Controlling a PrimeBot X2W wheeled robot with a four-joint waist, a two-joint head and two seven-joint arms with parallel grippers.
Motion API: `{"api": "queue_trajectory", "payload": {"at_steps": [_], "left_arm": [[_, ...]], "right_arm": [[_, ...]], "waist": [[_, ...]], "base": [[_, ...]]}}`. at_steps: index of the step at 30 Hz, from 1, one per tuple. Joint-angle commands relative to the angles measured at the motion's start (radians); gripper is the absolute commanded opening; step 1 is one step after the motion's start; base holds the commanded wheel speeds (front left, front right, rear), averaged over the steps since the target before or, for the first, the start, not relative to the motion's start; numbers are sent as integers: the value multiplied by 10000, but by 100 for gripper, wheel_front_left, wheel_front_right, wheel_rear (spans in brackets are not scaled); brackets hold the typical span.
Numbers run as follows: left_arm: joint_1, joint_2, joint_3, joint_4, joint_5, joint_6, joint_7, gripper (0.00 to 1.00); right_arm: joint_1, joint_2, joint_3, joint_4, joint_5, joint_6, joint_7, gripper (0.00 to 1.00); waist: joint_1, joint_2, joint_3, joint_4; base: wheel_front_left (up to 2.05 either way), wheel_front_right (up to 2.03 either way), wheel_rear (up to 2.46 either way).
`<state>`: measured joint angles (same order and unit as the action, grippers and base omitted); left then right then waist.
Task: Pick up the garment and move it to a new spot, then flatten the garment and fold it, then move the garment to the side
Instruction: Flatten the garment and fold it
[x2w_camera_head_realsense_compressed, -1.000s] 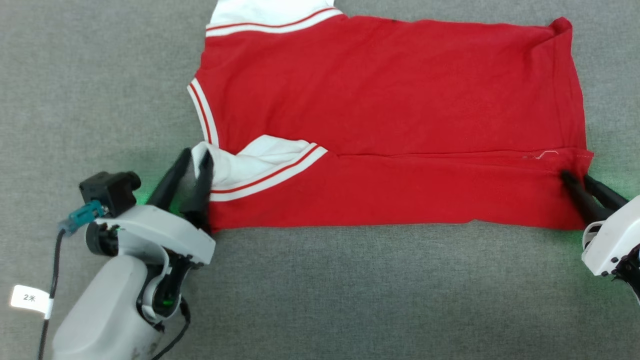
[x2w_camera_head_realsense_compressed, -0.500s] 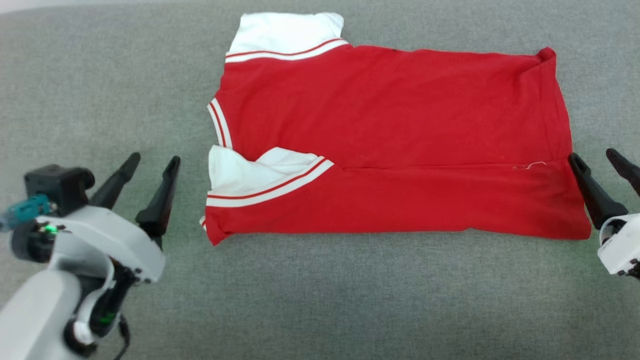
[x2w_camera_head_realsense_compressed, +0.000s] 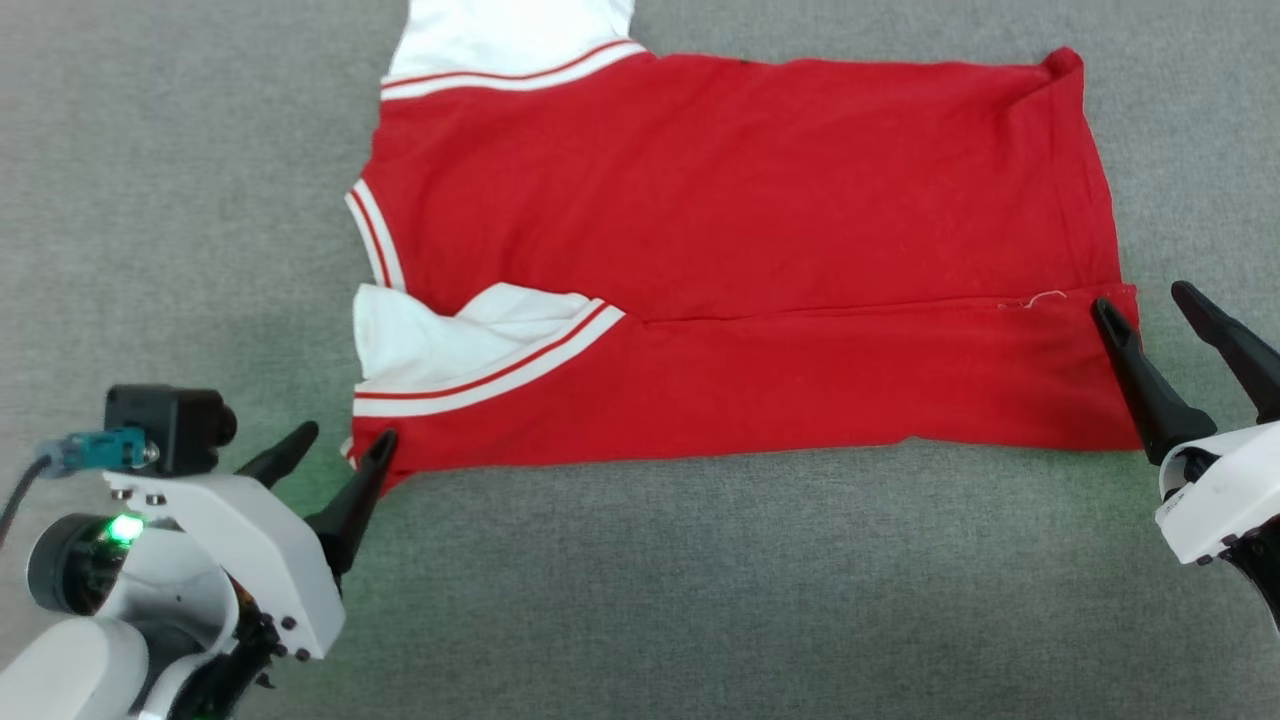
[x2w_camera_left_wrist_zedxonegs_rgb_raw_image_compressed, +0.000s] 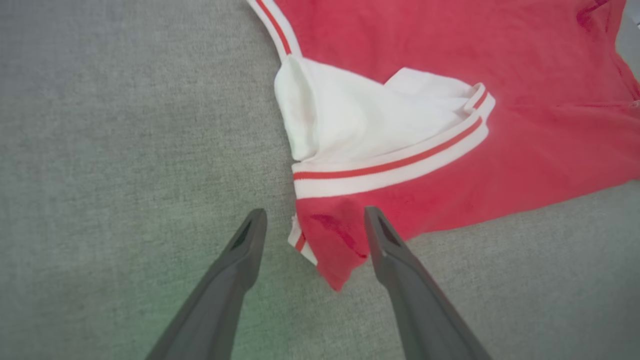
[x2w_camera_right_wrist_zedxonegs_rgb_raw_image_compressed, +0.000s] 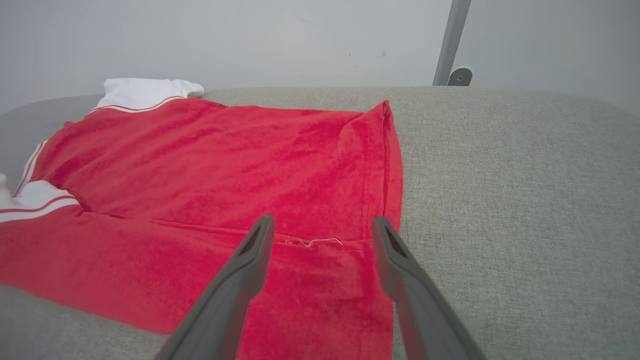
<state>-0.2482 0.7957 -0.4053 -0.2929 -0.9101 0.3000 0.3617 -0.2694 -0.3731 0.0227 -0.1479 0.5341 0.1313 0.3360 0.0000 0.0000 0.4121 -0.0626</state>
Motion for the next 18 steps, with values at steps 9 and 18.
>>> {"api": "queue_trajectory", "payload": {"at_steps": [9,18], "left_arm": [[-298,-366,-156,459,-408,-281,179,100],[-316,-755,-446,1098,-580,-649,108,0]], "right_arm": [[-144,110,-43,-352,-215,-11,131,100],[60,51,-328,-505,-235,-11,352,100]], "waist": [[0,0,603,-321],[0,0,622,-427]], "base": [[0,0,0],[0,0,0]]}}
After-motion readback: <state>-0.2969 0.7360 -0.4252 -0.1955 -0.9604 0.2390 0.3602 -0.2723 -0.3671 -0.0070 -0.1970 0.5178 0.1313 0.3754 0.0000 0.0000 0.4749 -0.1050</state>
